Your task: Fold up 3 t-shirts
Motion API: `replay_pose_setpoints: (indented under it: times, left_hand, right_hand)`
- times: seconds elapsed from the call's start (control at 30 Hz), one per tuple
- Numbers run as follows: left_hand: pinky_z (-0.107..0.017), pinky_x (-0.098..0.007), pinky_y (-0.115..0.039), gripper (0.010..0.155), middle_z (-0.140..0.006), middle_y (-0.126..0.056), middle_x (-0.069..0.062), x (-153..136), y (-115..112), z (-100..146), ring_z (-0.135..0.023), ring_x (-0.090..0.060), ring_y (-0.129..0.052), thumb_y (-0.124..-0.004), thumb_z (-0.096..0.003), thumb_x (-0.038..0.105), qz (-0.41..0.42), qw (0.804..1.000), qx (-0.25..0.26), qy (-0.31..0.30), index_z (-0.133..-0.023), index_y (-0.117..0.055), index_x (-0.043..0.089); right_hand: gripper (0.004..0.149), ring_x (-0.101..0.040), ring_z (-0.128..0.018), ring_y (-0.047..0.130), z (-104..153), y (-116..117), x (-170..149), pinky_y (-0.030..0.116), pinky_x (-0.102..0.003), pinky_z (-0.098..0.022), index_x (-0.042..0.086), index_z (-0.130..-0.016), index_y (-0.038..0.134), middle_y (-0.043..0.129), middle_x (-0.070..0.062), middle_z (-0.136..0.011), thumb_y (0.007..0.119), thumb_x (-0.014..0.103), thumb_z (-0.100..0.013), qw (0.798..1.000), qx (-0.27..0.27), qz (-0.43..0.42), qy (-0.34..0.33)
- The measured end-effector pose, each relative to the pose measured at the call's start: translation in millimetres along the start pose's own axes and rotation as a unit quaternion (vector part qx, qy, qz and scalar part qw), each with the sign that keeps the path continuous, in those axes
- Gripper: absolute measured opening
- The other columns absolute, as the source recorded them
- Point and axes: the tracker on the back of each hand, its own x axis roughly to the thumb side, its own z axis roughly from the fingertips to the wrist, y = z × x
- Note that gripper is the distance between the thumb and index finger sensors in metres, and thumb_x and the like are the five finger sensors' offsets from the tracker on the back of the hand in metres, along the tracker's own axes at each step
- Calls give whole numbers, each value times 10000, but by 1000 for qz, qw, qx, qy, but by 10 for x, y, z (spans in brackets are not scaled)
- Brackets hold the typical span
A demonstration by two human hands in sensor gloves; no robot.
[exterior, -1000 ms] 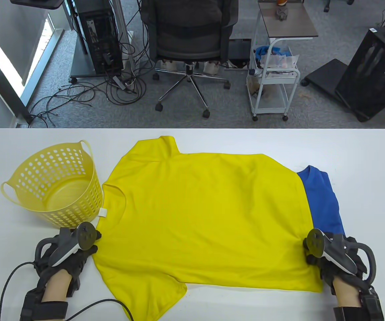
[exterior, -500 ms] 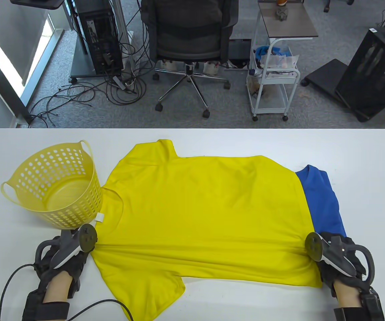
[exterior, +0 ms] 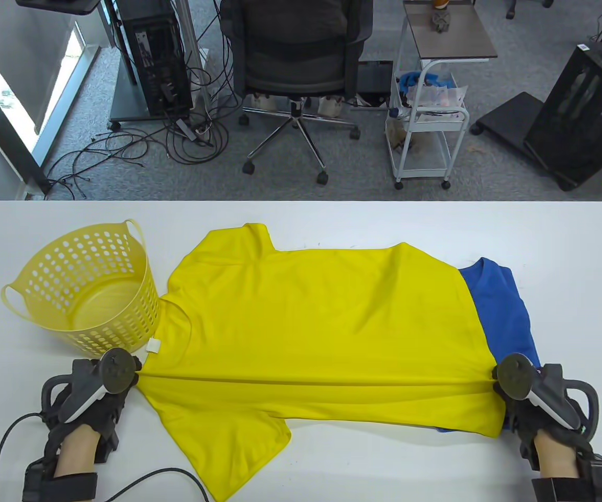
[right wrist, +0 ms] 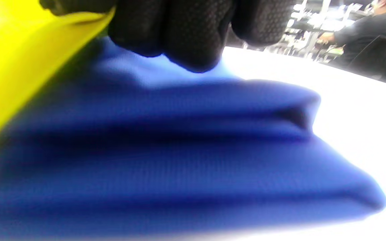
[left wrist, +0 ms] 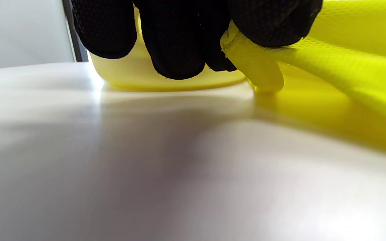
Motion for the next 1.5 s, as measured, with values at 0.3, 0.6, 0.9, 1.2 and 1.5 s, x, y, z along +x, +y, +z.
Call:
replay_pose_setpoints:
  times: [0.3,0.6,0.9,1.2,1.5]
  left_hand:
    - [-637,-465,-760,432,-828,-866,120,-59,190,246,-742,-138,-891,-813,-356,418,-26,997,69,-3,-787,-781,413]
    - [-674,-495,-698,578,-963,-769,63,25,-101,134,-845,-195,-804,-759,-352,562,-15,997,-77,-5,-897,-718,375]
    - [-718,-508,-638,705,-1066,-576,50,89,-211,58,-937,-201,-686,-801,-356,498,-78,991,-108,20,-989,-519,370]
    - [-700,-509,-662,684,-1052,-618,47,629,127,233,-920,-212,-721,-783,-359,555,-52,998,1,-35,-977,-554,370]
    - [-698,-503,-673,605,-1021,-683,66,2390,38,376,-905,-201,-751,-768,-371,542,-67,975,-88,-192,-939,-626,391]
  right_hand:
    - [388,-224,-702,852,124,-177,11,657,-513,-637,374,-742,705,830,31,-744,752,371,-357,998,39,-16,-56]
    - [649,-310,-831,756,107,-60,0,538,-618,-694,307,-889,660,741,-18,-883,788,535,-295,998,42,-22,-39]
    - [740,-366,-935,667,110,-43,98,484,-659,-720,319,-956,556,619,-35,-1024,788,549,-292,998,31,-18,-55]
    - [708,-369,-934,680,87,-125,106,480,-667,-723,318,-948,588,636,-33,-1025,795,538,-308,996,2,-51,-72]
    - [708,-377,-923,694,126,-111,74,493,-672,-712,309,-954,588,652,-41,-1017,798,536,-317,994,-5,-68,-84]
